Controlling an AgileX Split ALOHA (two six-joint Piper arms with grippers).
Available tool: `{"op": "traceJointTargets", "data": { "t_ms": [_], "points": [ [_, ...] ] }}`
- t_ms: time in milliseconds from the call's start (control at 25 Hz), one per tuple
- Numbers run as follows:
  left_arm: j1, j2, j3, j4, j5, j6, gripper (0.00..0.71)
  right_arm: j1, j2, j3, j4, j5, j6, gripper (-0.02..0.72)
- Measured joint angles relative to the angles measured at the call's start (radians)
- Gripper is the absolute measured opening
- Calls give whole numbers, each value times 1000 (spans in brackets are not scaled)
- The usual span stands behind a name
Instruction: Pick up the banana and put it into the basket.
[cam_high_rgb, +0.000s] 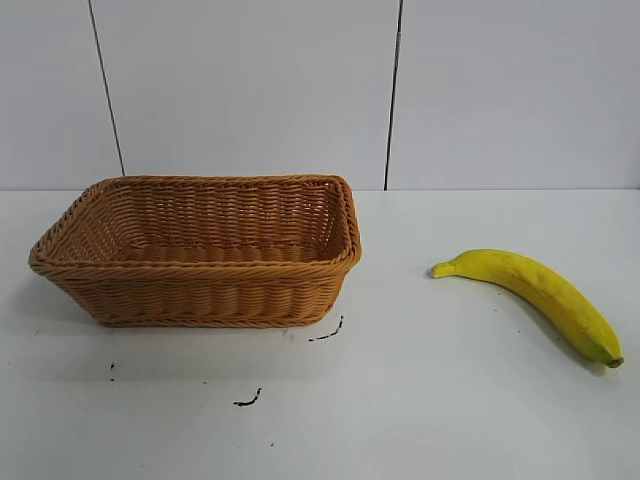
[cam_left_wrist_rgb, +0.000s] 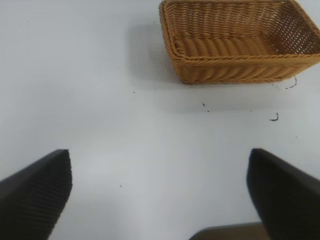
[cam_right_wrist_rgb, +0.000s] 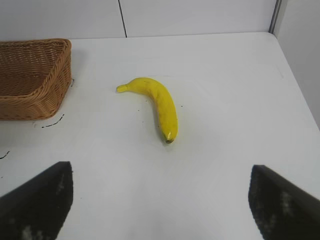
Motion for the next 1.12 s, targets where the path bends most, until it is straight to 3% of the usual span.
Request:
{"op": "traceJointTargets", "data": {
  "t_ms": [560,800,1120],
  "points": [
    [0,0,0,0,0,0,690,0,41,-8,0,13,0,660],
    [0,0,0,0,0,0,690,0,348,-135,-15,46,-7,660],
    [0,0,0,0,0,0,690,0,892,-383,-15,55,-94,660]
  ]
}}
